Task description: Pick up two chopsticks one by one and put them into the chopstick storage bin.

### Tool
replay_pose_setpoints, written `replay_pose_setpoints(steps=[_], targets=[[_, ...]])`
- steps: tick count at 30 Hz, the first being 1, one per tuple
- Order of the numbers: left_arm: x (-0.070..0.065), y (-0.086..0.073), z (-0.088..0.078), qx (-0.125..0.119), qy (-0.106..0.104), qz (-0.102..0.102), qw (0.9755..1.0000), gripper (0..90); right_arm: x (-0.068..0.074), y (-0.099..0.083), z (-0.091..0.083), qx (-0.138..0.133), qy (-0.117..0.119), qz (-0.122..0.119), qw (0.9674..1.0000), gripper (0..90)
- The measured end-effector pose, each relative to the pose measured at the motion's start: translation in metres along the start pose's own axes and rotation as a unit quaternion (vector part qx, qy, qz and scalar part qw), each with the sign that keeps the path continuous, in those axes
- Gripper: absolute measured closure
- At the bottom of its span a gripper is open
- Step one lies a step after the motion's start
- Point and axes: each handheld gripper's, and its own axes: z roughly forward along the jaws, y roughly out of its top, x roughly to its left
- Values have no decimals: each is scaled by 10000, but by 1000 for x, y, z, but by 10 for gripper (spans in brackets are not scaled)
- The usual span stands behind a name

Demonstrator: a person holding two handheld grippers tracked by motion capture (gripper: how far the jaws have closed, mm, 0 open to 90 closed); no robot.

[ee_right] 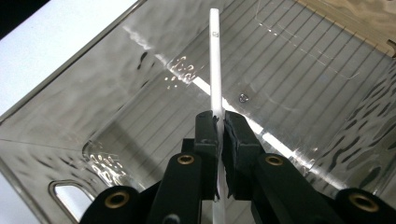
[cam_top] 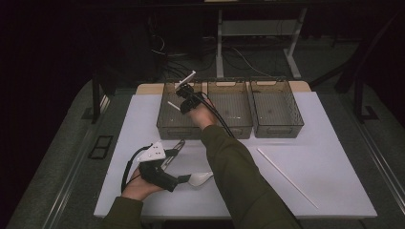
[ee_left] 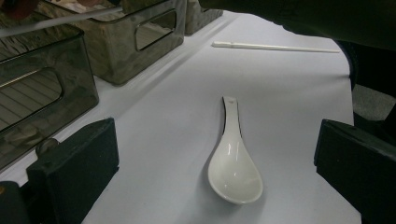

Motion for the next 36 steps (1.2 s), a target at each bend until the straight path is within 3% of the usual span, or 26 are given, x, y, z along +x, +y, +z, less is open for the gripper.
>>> replay_pose_setpoints(steps=[3,9,17,21,24,25,28,31,36], targets=[[0,0,0,-8,-2,8,10000,0,-1,0,1,19,30,7,10000,832],[0,0,-1,-13,9,13,10000,0,-3,1,-7,-166,145,-15,9998,715],[0,0,-1,-29,7,0,10000,0,-11,1,-38,-613,436,-16,9972,529],[0,1,-1,-44,26,0,10000,0,-18,-5,-53,-787,625,31,9949,504],[-1,1,0,-36,23,-20,10000,0,-18,-11,-62,-766,712,-144,9944,634],[-1,1,0,-29,24,-13,10000,0,-18,-14,-65,-727,743,-213,9944,723],[-1,0,0,-21,27,14,10000,0,-17,-24,-73,-698,913,-403,9926,836],[-1,0,0,-44,37,-16,10000,0,-15,-37,-80,-684,1010,-545,9910,894],[-1,0,1,-24,45,-6,10000,0,-15,-58,-89,-622,1021,-685,9905,896]])
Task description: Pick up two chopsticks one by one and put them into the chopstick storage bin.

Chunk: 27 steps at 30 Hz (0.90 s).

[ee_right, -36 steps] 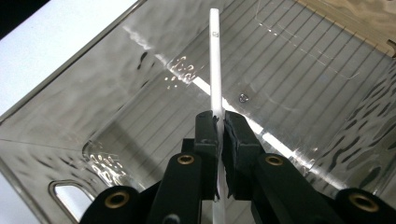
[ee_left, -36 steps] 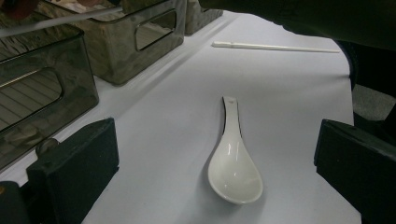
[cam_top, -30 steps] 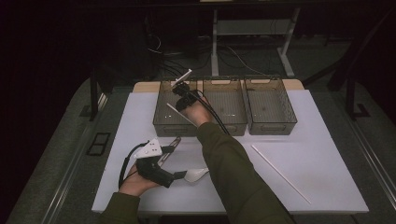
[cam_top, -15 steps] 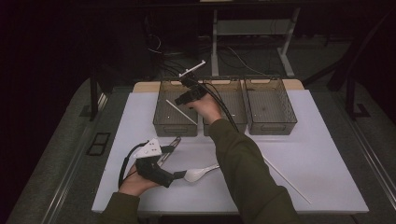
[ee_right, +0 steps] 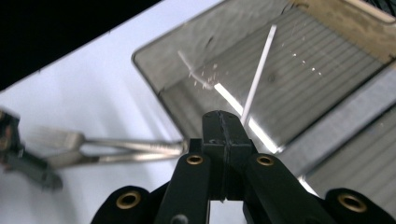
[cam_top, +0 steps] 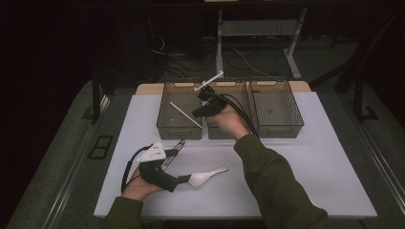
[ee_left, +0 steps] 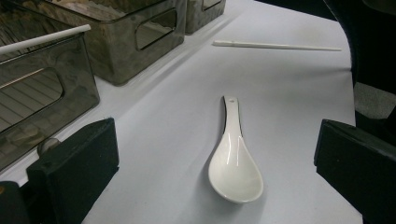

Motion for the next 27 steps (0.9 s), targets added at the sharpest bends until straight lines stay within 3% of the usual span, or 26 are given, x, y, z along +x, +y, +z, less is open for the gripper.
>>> replay_pose_setpoints(steps=[11,18,27], targets=[[0,0,0,33,12,16,10000,0,2,-25,-1,224,-77,-41,9997,897],[0,0,0,48,13,46,10000,0,0,-27,9,322,-128,-35,9994,897],[0,0,-1,45,8,25,10000,0,-7,-25,17,197,-99,94,9997,898]])
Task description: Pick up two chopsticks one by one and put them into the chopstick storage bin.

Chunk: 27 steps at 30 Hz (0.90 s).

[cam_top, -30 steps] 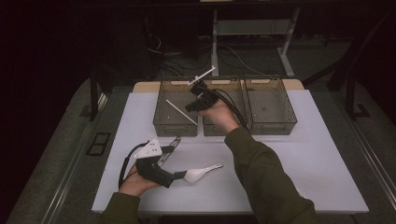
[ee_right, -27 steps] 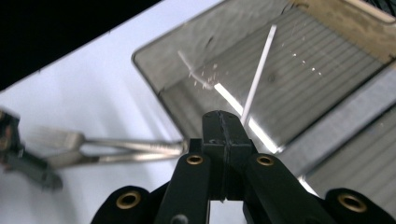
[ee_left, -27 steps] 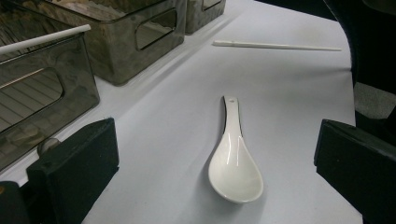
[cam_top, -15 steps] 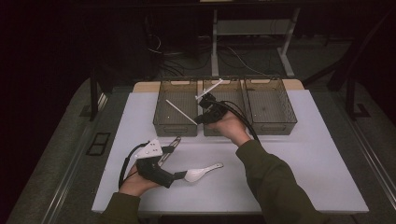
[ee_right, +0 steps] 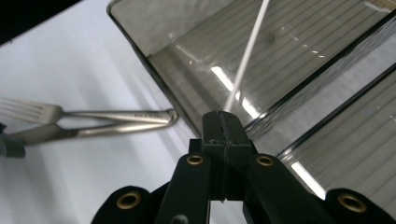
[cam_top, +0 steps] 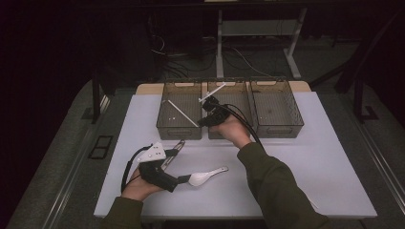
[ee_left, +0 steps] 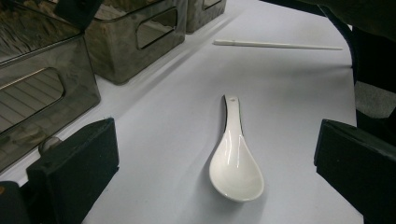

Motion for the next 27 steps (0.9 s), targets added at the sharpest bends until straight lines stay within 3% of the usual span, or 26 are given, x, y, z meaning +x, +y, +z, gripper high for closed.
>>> replay_pose_setpoints(steps=[5,10,15,18,20,27], targets=[[1,0,0,0,5,13,10000,0,1,-1,-4,-33,21,-7,10000,898],[0,0,1,26,9,18,10000,0,1,-10,-22,-211,93,-64,9997,889],[0,-1,2,81,18,43,10000,0,1,-28,-50,-422,134,-122,9989,710],[-1,-1,3,102,27,14,9999,0,-1,-43,-66,-597,314,-146,9976,590],[-1,-1,3,83,15,-19,10000,0,-2,-53,-75,-673,272,-211,9971,533],[-2,-2,5,94,25,-29,9999,0,-10,-100,-103,-827,163,-185,9963,453]])
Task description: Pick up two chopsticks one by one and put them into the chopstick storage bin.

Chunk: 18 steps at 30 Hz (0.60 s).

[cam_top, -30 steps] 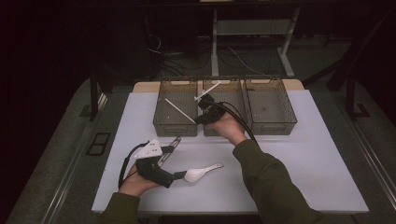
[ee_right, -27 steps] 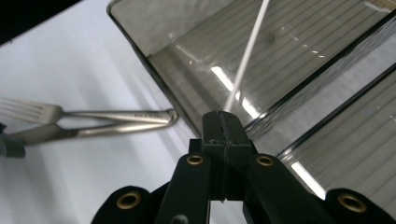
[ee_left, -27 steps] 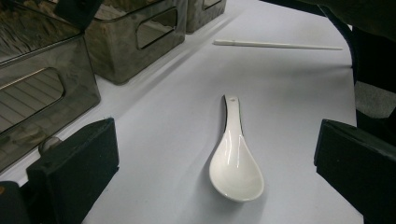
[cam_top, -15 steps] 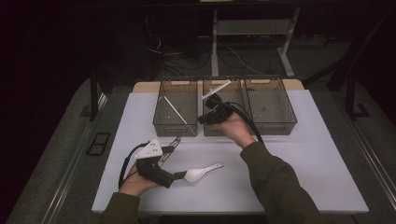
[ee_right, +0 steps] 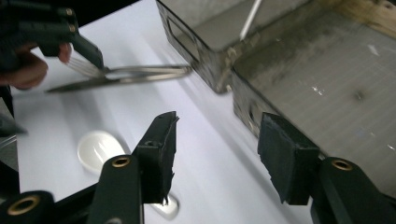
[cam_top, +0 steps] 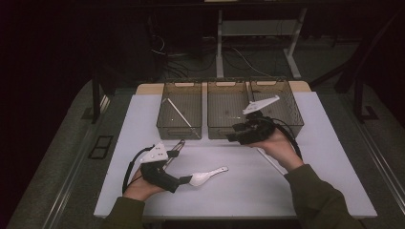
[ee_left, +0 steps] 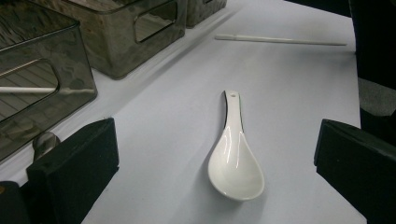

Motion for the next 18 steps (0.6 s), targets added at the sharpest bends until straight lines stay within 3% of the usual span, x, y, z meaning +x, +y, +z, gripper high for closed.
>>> replay_pose_setpoints(steps=[12,18], targets=[[1,-1,0,57,33,-20,10000,0,-8,-73,-36,-88,-362,260,9990,456],[0,-1,0,66,29,5,10000,0,-9,-108,-48,123,-663,343,9971,501]])
